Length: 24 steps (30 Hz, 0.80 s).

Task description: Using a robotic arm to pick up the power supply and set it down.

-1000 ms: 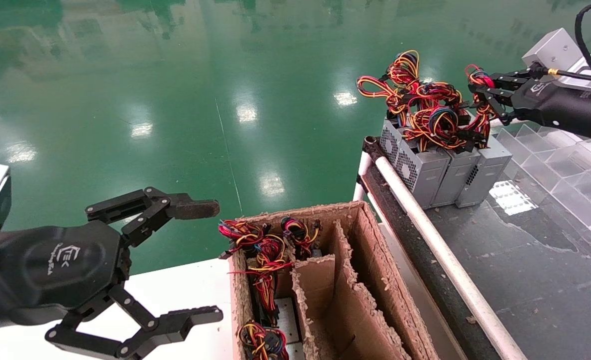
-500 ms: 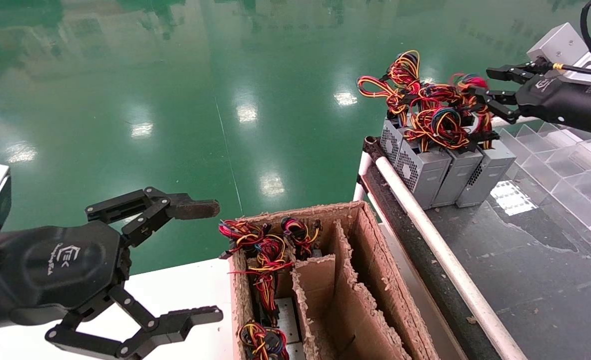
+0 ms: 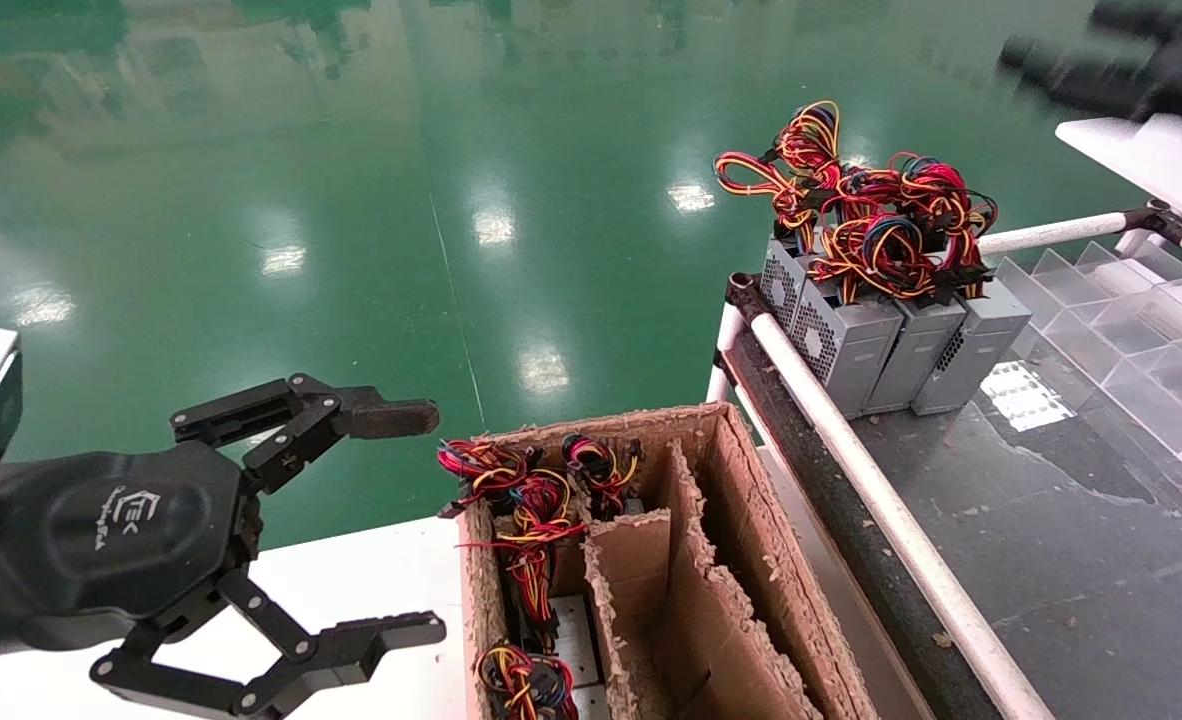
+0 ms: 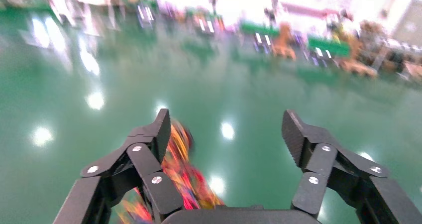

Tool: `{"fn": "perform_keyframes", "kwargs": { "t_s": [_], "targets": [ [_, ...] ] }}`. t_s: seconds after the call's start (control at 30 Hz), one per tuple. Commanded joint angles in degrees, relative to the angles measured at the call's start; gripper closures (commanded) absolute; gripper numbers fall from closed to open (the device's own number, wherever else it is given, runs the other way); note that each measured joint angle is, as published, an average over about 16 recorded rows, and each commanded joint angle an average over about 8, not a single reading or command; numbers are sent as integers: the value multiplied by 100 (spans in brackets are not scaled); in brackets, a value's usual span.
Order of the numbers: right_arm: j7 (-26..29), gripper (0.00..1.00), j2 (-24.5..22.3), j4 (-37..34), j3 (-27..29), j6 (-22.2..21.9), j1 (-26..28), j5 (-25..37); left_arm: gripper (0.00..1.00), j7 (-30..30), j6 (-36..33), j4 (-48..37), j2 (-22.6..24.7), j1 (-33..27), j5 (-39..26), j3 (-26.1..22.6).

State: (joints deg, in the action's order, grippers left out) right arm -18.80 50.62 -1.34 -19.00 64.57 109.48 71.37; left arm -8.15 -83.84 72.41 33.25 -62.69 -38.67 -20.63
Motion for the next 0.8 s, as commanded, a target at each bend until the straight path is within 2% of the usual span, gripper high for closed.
{"fn": "perform_keyframes", "kwargs": {
  "t_s": [0.03, 0.8],
  "targets": [
    [225, 0, -86, -63, 133, 208, 69, -184, 0, 0, 0, 0, 0, 0, 0, 0],
    [1312, 0, -657, 2770, 217, 964, -1749, -1258, 0, 1, 1, -2, -1, 0, 1, -1]
  ]
}}
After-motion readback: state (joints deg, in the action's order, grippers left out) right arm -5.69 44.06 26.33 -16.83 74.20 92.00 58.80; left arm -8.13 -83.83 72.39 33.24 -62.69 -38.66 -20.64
